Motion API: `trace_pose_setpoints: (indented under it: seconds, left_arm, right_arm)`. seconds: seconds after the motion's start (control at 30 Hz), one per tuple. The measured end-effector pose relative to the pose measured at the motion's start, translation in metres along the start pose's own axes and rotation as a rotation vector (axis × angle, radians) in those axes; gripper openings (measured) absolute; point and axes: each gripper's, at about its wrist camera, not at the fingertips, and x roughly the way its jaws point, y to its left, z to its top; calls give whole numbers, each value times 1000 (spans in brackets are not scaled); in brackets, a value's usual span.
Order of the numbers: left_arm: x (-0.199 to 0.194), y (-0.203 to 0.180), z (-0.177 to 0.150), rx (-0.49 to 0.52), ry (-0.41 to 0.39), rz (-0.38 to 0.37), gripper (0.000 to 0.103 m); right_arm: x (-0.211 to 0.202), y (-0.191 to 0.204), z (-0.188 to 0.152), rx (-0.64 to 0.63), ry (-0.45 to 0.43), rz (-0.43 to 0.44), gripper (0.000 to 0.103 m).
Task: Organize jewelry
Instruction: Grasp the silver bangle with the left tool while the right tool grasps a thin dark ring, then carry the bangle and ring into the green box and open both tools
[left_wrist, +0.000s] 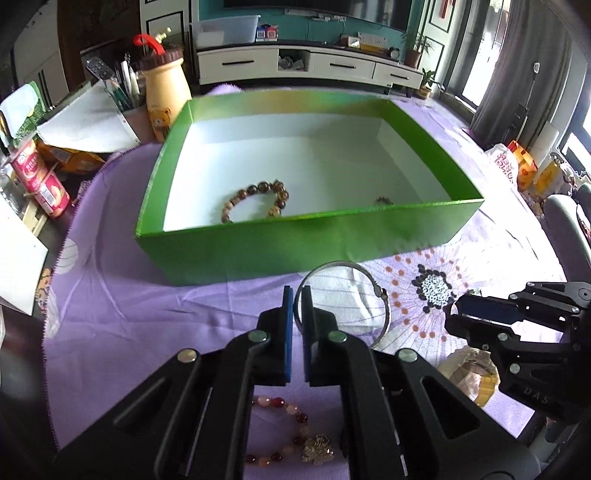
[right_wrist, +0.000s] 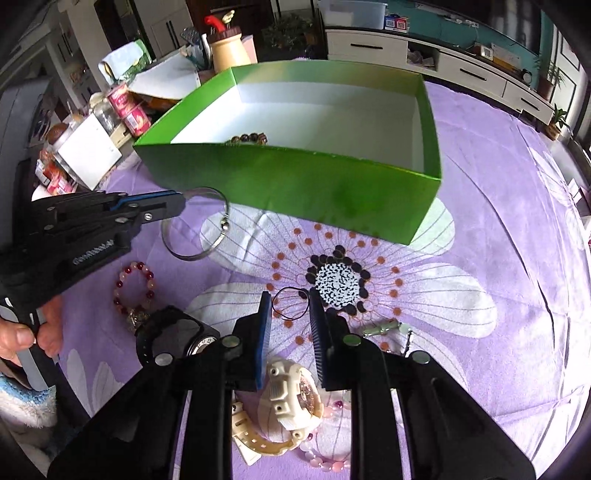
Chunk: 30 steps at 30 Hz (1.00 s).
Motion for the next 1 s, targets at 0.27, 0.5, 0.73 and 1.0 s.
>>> trace_pose_setpoints:
  seconds: [0.27,0.5,0.73,1.0]
  left_arm:
    - [-37,15,18,-40,-73,-3,4]
    - [-44,26,49,-71,-96,9,4]
    - [-20,29,92,-101,-81,35,4]
    - [35,20,121,-116,-17,74,4]
  right_arm:
    - [-31,-4,6,17,-94,10,21]
    - [-50,-9,28,37,-191,14,21]
    - [-40,-15,66,51,-231,2,21]
    - [1,-23,103,70,-189,-18,20]
